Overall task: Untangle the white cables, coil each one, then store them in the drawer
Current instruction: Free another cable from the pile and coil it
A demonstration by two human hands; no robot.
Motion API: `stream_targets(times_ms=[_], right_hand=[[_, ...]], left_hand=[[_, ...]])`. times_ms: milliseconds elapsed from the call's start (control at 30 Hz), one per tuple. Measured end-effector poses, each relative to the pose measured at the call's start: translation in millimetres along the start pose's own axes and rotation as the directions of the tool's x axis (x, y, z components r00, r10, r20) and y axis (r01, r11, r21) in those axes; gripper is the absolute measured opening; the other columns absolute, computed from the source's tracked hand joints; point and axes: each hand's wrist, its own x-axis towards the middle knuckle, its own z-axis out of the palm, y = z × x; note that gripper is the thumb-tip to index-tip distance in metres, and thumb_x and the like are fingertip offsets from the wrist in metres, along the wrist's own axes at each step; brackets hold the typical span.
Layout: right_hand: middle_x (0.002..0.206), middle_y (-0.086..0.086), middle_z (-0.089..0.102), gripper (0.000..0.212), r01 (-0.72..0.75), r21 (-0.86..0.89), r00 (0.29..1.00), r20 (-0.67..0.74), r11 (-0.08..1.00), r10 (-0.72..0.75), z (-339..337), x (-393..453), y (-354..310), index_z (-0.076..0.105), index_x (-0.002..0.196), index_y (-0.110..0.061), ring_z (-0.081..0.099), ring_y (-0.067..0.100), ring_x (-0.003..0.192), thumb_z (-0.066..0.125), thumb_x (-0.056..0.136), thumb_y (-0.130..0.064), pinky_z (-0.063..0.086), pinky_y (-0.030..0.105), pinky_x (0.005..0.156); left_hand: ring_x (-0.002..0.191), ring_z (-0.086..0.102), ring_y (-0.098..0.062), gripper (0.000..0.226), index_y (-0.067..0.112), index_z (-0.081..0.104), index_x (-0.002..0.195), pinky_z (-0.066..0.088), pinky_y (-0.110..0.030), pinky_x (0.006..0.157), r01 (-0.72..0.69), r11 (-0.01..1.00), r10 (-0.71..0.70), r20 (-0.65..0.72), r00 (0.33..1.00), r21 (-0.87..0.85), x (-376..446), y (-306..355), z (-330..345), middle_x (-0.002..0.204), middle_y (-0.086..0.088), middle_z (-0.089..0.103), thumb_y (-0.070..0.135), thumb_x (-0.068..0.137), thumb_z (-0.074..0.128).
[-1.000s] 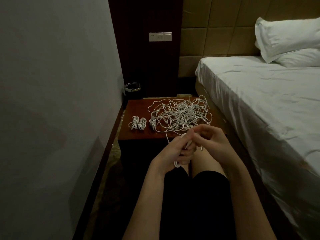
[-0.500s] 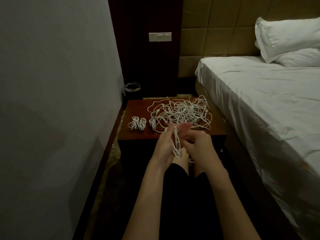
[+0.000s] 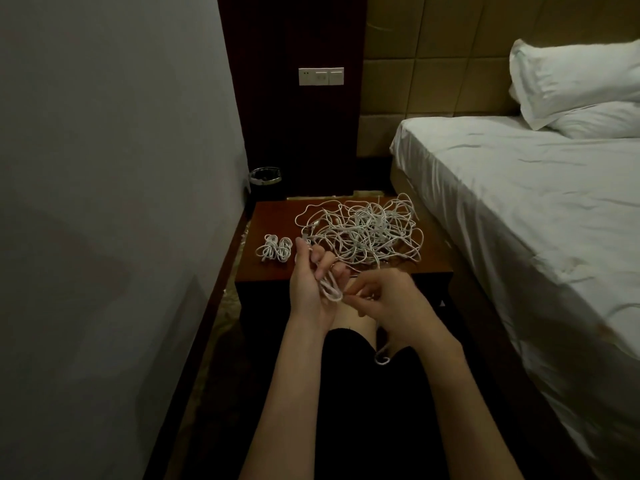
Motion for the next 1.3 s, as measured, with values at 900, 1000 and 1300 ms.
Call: stream_targets(times_ms=[900, 1000, 1300], right_hand=[[0.078, 0.0, 0.069, 0.025, -0.007, -0.033, 0.994, 0.104, 0.999, 0.011, -10.9, -7.1, -15.3, 0.061, 0.087, -0.023, 0.068, 0.012, 0.071, 0.079, 0.072, -0.031, 0.057, 0.043, 0.074], [0.088, 0.001, 0.072, 0.023, -0.022, 0.138, 0.985, 0.174, 0.99, -0.003, -24.0, -8.7, -3.7, 0.065, 0.093, -0.022, 0.07, 0.015, 0.083, 0.074, 0.078, -0.037, 0.055, 0.05, 0.083], [0.068, 0.004, 0.066, 0.008, 0.051, 0.217, 0.992, -0.122, 0.975, -0.025, -15.7, -6.6, 7.0, 0.068, 0.078, -0.022, 0.059, 0.024, 0.062, 0.074, 0.079, -0.027, 0.047, 0.043, 0.059]], left_hand=[[0.062, 0.049, -0.017, 0.055, 0.014, 0.059, 0.081, 0.038, -0.026, 0.061, 0.245, 0.537, -0.43, 0.012, 0.903, 0.807, -5.5, -5.0, -0.1, 0.07, -0.004, 0.051, 0.068, 0.083, 0.052], [0.033, 0.027, -0.005, 0.051, 0.017, 0.049, 0.066, 0.017, -0.016, 0.036, 0.293, 0.54, -0.503, 0.024, 0.864, 0.789, -5.1, -2.8, -2.4, 0.048, 0.004, 0.033, 0.062, 0.089, 0.046], [0.03, 0.018, -0.002, 0.051, 0.02, 0.047, 0.056, 0.014, -0.013, 0.03, 0.325, 0.633, -0.573, 0.143, 0.807, 0.703, -7.5, -11.9, -4.0, 0.043, 0.007, 0.024, 0.058, 0.091, 0.042]])
